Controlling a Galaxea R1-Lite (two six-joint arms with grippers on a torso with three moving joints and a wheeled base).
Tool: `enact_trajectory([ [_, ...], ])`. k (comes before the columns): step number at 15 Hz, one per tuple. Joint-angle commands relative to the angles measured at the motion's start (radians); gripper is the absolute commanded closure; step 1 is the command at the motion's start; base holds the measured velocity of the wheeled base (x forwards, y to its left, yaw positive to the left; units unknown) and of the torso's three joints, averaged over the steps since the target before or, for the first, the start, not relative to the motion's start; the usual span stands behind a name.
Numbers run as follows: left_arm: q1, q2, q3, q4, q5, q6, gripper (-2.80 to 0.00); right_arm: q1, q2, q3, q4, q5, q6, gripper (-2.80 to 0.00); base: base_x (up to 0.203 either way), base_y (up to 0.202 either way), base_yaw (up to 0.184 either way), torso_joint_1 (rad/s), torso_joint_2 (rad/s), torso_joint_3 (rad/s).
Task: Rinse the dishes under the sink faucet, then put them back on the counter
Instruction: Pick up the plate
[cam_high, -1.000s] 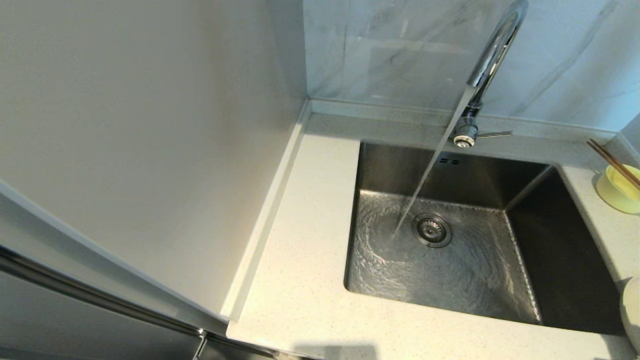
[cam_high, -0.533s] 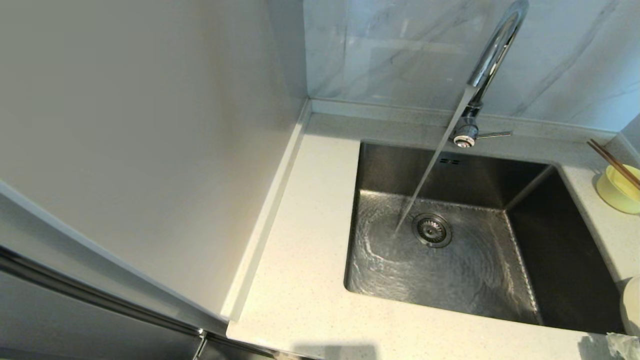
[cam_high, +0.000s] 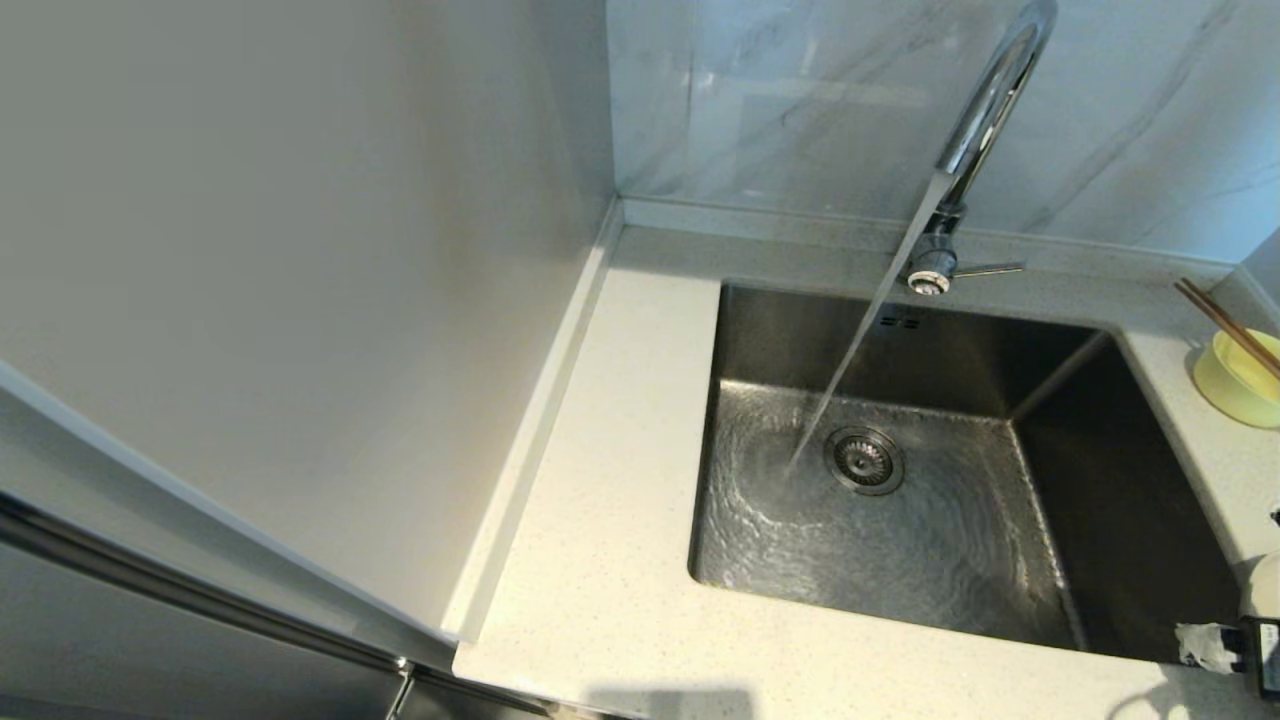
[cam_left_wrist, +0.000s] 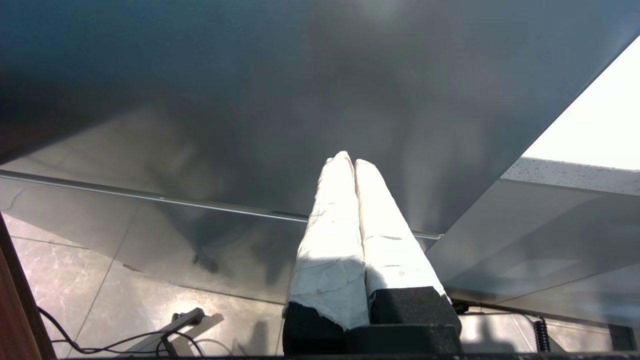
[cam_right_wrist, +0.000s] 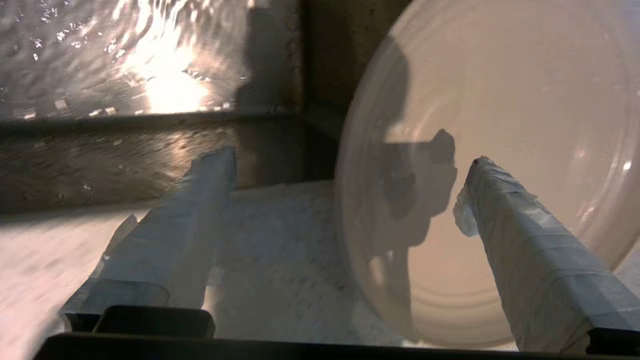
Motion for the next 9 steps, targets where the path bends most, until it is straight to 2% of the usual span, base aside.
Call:
enact_trajectory([
  [1, 0.0, 0.0, 0.0, 0.0, 0.0, 0.0, 0.0, -0.001, 0.069, 0.0, -0.014, -0.026, 0.0, -2.8, 0.0, 0.0, 0.0, 0.0, 0.0, 0.0],
  [2, 0.0, 0.0, 0.0, 0.0, 0.0, 0.0, 0.0, -0.001, 0.08, -0.006, -0.021, -0.042, 0.002, 0.0, 0.0, 0.0, 0.0, 0.0, 0.0, 0.0],
  [4, 0.0, 0.0, 0.0, 0.0, 0.0, 0.0, 0.0, -0.003, 0.081, 0.007, -0.04, -0.069, 0.003, 0.0, 0.0, 0.0, 0.0, 0.0, 0.0, 0.0],
  [9, 0.0, 0.0, 0.0, 0.0, 0.0, 0.0, 0.0, -0.003, 0.083, 0.018, -0.041, -0.07, 0.003, 0.0, 0.0, 0.0, 0.0, 0.0, 0.0, 0.0],
])
